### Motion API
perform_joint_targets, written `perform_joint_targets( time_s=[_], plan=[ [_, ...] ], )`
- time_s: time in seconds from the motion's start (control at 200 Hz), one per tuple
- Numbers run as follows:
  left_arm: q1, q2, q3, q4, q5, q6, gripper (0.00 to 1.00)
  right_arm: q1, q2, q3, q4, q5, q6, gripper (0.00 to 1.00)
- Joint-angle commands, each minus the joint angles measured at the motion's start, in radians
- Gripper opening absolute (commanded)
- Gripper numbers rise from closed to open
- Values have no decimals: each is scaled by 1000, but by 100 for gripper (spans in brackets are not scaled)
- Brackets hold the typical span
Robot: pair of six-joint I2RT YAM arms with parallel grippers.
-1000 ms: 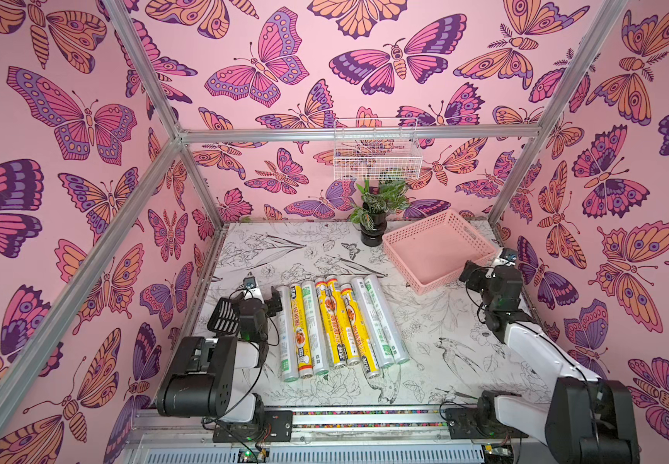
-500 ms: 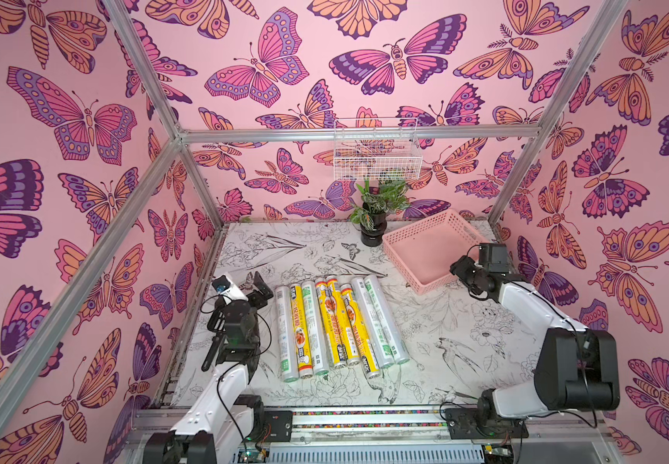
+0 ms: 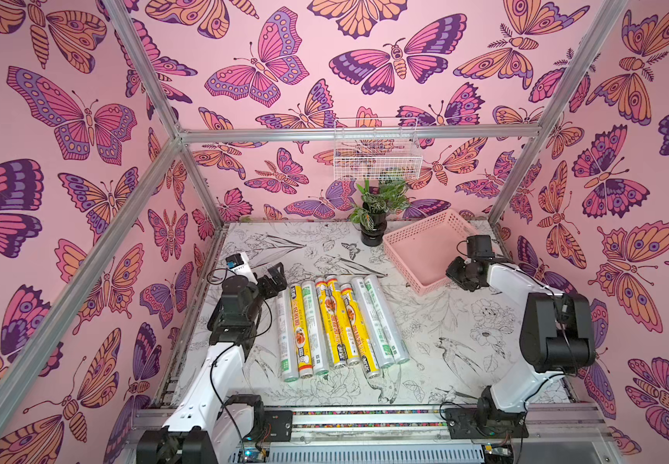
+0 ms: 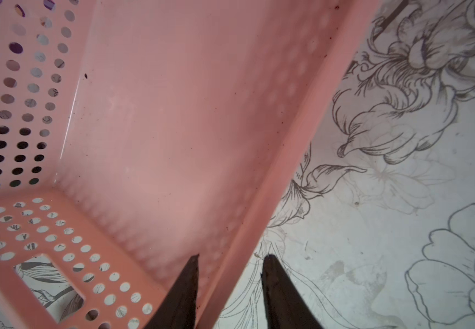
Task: Put the plastic wrap into the basket
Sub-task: Move the basket to the center of the board.
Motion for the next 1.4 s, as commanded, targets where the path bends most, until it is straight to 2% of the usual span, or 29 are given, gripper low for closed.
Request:
perform_joint_targets(
  time_s=[0.0, 0.295, 0.451, 0.521, 0.601, 0.731, 0.881, 1.031, 1.182, 1.357, 1.397],
  plan=[
    [-19, 26, 50, -63, 91, 36, 100, 3, -35, -12, -120, 112, -58, 40],
    [-82, 94, 103, -91, 89, 83, 100, -71, -202, -110, -233, 319, -111, 42],
    [-105, 119, 128, -126, 84, 104, 100, -170, -267, -147, -249, 338, -95, 44],
    [-114, 125, 134, -139, 85, 115, 100, -181, -312, -144, -249, 350, -95, 45],
    [-123, 129, 142, -154, 84, 125, 100, -180, -366, -121, -246, 295, -84, 45],
    [-145, 142, 159, -165, 81, 128, 100, -126, -424, -96, -151, 106, -63, 46],
    [-177, 173, 190, -172, 84, 123, 100, 84, -266, 71, -172, 98, -86, 50],
    [-210, 204, 221, -185, 97, 99, 100, 193, -21, 246, -190, 77, -101, 48],
    [-247, 208, 224, -194, 104, 84, 100, 239, 181, 434, -259, 72, -127, 48],
    [-260, 205, 215, -210, 100, 83, 100, 243, 319, 549, -312, 61, -159, 47],
    [-261, 203, 215, -212, 99, 85, 100, 244, 338, 561, -320, 57, -174, 44]
  ],
)
